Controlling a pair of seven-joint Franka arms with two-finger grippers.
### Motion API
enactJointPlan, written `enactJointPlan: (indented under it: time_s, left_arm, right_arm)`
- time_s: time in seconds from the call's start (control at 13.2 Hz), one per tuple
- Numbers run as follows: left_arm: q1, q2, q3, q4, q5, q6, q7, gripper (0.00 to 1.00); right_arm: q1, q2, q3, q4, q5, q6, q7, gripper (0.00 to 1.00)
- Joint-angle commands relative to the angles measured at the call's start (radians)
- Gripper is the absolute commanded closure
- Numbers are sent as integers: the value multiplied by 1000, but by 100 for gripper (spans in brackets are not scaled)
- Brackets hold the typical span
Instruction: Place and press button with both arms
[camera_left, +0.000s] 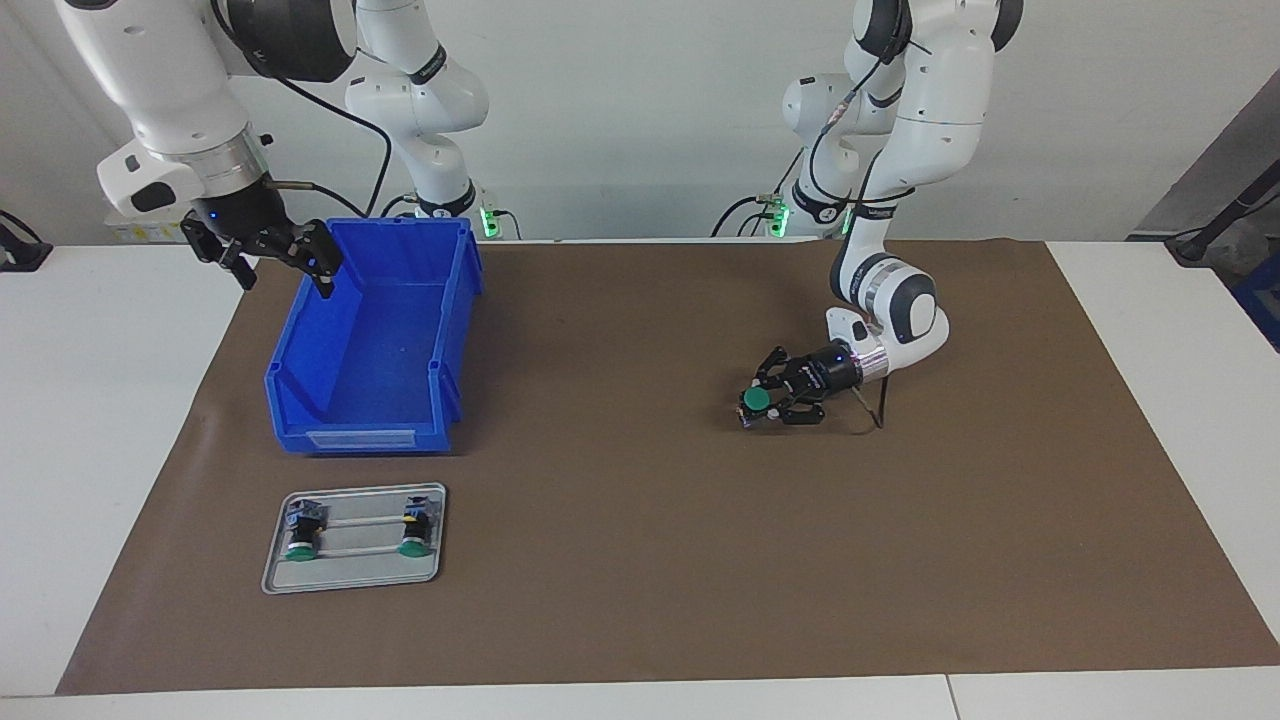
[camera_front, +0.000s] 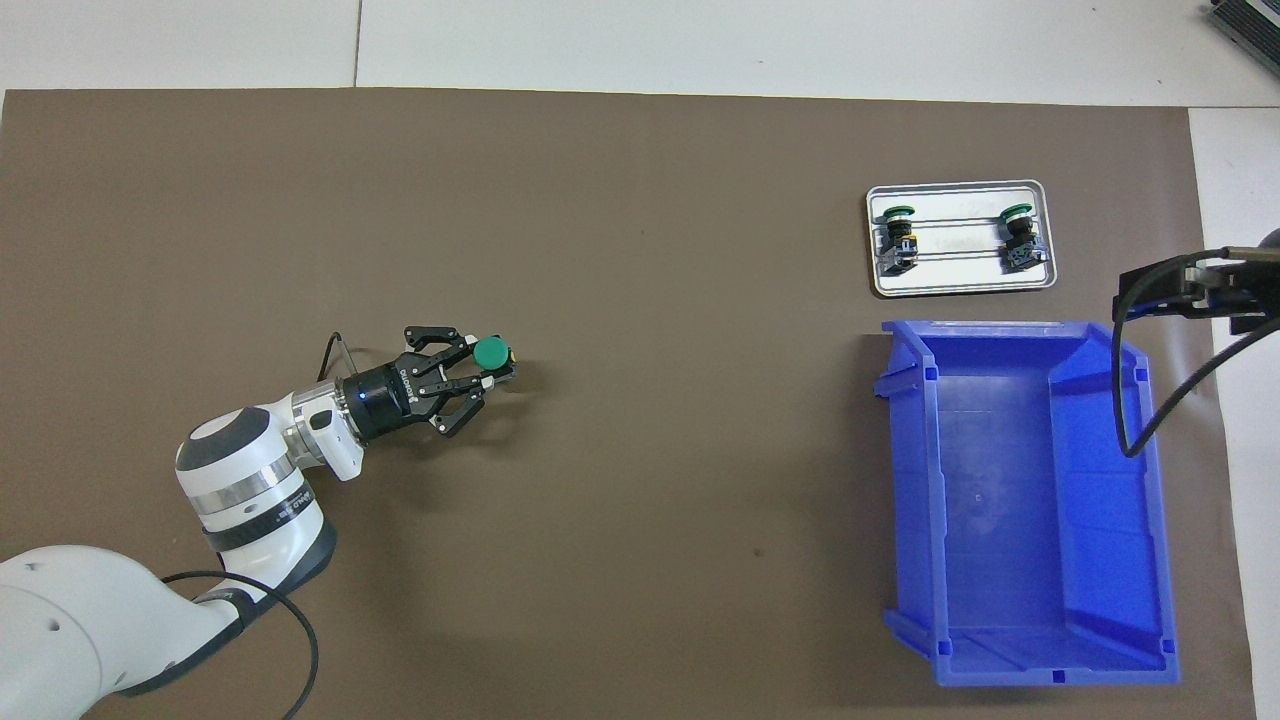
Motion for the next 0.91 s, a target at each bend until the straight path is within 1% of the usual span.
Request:
enactJointPlan:
  time_s: [0.0,0.45,0.53,0.6,0.76,0.83]
  left_arm:
    - [-21,3,10,-11,-19,26,30,82]
    - [-21,2,11,-25,-10,45,45,77]
    - [-21,2,11,-27,-9,49,45,73]
    - [-21,2,13,-31,-9,50,48,73]
    - [-21,2,13,-36,-7,59,49,66]
    - [-23,2,13,-36,-7,61,49,64]
  right_arm:
    - [-4,-6,-5,-4,22,-1,-22,0]
    - [-4,-6,-5,-4,22,-1,-22,0]
    - [-4,-6,-5,-4,22,-1,-22,0]
    - [-4,-6,-5,-4,22,-1,-22,0]
    - [-4,-6,-5,-4,22,-1,-22,0]
    - [-4,-6,-5,-4,22,-1,-22,0]
